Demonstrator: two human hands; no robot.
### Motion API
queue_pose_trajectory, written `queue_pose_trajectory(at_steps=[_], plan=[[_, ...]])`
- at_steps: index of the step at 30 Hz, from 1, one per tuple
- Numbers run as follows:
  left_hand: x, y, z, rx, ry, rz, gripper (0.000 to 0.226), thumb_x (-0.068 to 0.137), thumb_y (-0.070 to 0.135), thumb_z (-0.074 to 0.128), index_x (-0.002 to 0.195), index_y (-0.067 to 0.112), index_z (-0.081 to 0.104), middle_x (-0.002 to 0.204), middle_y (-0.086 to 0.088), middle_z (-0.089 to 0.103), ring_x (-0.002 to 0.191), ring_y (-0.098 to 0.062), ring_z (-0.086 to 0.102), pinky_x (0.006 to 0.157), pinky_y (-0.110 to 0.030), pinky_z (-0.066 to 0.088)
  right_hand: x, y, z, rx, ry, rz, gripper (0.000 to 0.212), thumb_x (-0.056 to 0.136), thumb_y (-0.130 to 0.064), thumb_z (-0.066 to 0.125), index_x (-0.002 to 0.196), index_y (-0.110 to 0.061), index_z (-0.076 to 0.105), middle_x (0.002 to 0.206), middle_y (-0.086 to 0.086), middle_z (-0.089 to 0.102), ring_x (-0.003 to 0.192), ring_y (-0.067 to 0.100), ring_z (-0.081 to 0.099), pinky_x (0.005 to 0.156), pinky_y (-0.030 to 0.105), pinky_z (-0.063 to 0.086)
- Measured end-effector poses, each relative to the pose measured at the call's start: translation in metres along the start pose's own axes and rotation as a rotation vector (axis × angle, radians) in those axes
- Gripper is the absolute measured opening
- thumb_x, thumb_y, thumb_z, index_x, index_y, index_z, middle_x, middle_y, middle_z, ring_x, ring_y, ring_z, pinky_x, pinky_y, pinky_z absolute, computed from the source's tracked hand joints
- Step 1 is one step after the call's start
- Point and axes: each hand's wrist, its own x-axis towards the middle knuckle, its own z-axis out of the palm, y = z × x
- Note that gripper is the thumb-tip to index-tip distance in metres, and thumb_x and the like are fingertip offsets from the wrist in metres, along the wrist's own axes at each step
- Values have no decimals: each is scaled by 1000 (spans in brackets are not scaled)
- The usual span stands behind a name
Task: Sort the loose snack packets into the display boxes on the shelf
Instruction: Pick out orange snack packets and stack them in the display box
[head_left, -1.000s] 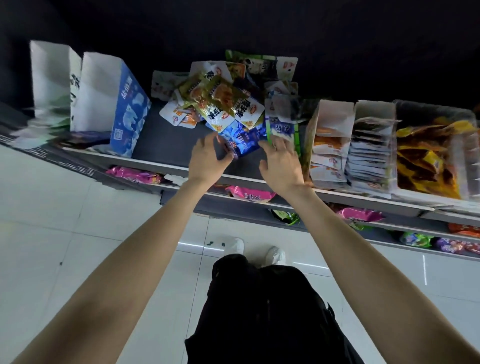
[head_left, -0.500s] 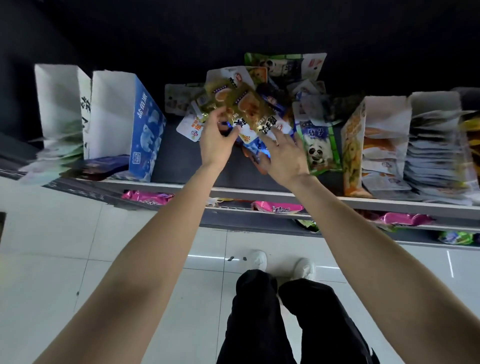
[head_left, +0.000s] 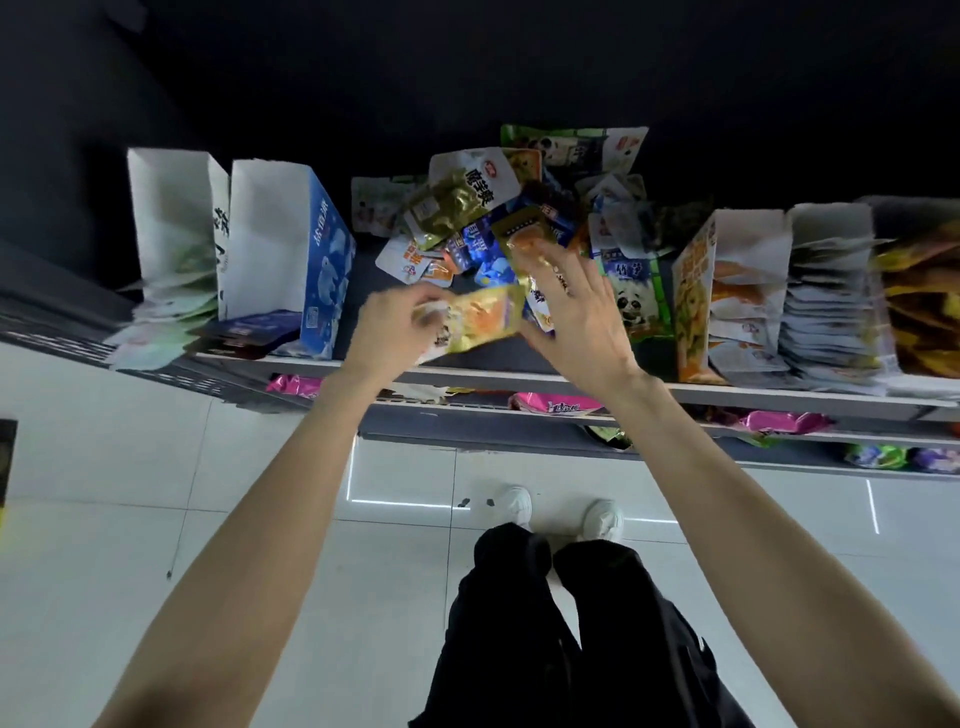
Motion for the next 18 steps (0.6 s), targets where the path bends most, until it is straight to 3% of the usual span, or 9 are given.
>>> queue_pose_trajectory(at_steps=[2, 4, 6, 8, 10, 12, 15, 18], plan=[[-11, 31, -19, 116, -107, 185, 21, 84, 20, 69, 105, 22, 70, 98, 3, 72, 85, -13, 66, 76, -23, 46, -8, -14, -25, -32, -68, -101, 77, 78, -30, 74, 143, -16, 37, 122, 12, 58, 108, 32, 54, 88, 43, 44], [-21, 63, -27, 150, -111, 381, 22, 80, 23, 72, 101, 22, 67, 92, 2, 72, 86, -15, 67, 80, -26, 50, -18, -23, -43, -36, -163, -32, 84, 80, -35, 71, 148, -23, 24, 100, 11, 67, 91, 31, 60, 80, 39, 48], [-29, 87, -27, 136, -14, 515, 30, 79, 29, 73, 104, 25, 55, 89, 1, 72, 83, -15, 68, 73, -32, 55, -30, -21, -59, 11, -93, 76, 73, 85, -36, 65, 146, -32, 25, 87, 7, 70, 77, 29, 64, 69, 36, 53], [-32, 103, -25, 51, 121, 535, 41, 78, 36, 73, 112, 26, 51, 96, 5, 70, 88, -11, 67, 73, -26, 54, -45, -11, -83, 106, 82, 116, 50, 84, -32, 66, 129, -26, 46, 78, 5, 70, 64, 26, 64, 58, 36, 54], [-30, 120, -19, -155, 122, 447, 48, 77, 35, 74, 119, 22, 54, 101, 14, 65, 94, 1, 61, 82, -17, 48, -58, 6, -108, 221, 194, 257, 29, 83, -28, 69, 107, -13, 60, 79, 3, 70, 65, 24, 65, 56, 36, 54], [-21, 145, -5, -347, 19, 415, 35, 80, 29, 73, 112, 19, 62, 95, 19, 65, 91, 6, 61, 81, -17, 50, -70, 21, -127, 442, 171, 472, 27, 82, -25, 71, 104, -13, 63, 90, 1, 71, 78, 20, 68, 68, 39, 57], [-8, 192, 24, -311, 14, 615, 22, 83, 33, 64, 96, 17, 73, 86, 19, 65, 75, 6, 59, 65, -19, 49, -85, 43, -156, 569, 187, 546, 24, 82, -21, 72, 104, -23, 63, 95, -11, 70, 86, 11, 68, 77, 33, 57], [13, 226, 54, -207, 113, 744, 28, 84, 39, 57, 92, 18, 75, 83, 7, 72, 73, -8, 62, 62, -30, 53, -102, 67, -192, 370, 390, 473, 23, 83, -15, 70, 105, -21, 64, 92, -19, 65, 81, -1, 64, 70, 17, 53]])
